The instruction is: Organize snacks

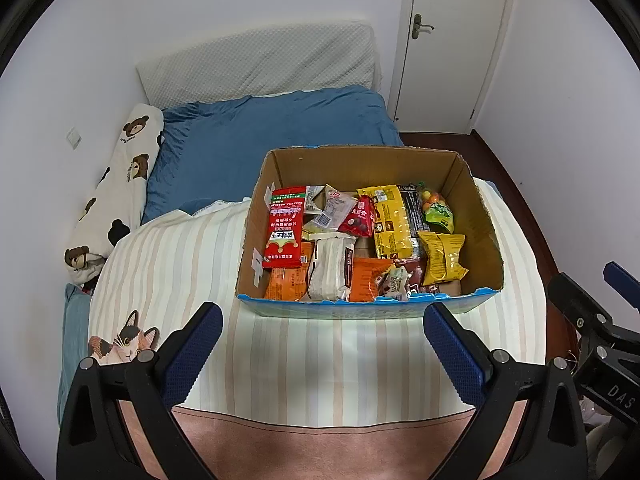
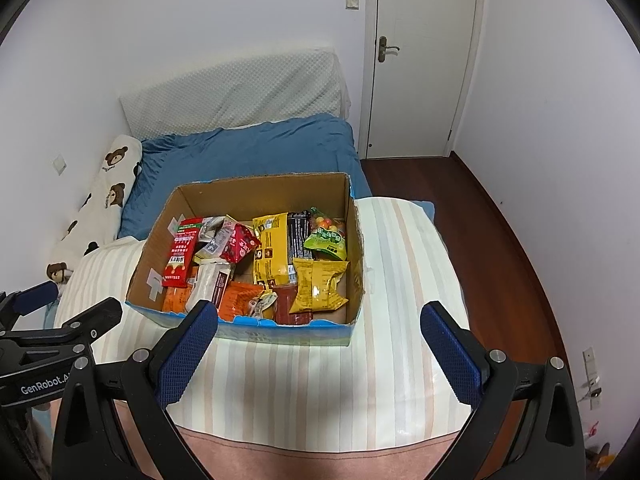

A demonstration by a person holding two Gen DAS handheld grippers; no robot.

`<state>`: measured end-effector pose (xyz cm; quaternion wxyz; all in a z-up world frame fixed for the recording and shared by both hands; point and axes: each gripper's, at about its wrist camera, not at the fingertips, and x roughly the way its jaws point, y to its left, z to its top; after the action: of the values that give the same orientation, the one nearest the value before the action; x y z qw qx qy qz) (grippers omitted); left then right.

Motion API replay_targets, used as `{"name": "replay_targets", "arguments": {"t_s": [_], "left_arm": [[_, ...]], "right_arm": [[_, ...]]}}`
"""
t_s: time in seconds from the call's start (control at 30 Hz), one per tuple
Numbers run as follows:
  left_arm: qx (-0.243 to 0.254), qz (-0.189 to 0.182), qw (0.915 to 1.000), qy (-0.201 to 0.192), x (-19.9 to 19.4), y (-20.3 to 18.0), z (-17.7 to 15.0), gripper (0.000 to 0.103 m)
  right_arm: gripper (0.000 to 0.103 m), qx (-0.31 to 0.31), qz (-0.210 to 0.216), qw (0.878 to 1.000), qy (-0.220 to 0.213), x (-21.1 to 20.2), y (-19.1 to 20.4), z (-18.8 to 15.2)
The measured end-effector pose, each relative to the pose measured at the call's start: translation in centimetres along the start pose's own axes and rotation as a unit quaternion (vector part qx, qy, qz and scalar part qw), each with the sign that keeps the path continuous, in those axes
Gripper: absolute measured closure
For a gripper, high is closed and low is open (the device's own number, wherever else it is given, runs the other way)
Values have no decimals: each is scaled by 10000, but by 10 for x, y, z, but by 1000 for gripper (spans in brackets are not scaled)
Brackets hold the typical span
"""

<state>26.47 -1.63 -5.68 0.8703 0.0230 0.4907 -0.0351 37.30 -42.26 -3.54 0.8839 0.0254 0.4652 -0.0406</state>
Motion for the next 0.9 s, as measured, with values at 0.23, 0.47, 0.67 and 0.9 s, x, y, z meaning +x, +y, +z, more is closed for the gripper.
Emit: {"name": "replay_targets", "arguments": {"t_s": [0.23,0.47,0.67,0.9], "left_arm": [[5,12,10000,-33,-3,1,0,0],[-16,32,10000,-80,-8,2,-2,0],[-11,36,10000,-88,-8,3,-3,0],[-22,35,9999,-104,-10,4,-3,0]], "right_arm": [[0,-13,20,10000,-61,-6,1,1],[0,-30,38,9999,-94,-10,2,1],[0,-44,59,9999,-90,-10,3,0],[0,-45,61,9999,-109,-11,3,0]]}}
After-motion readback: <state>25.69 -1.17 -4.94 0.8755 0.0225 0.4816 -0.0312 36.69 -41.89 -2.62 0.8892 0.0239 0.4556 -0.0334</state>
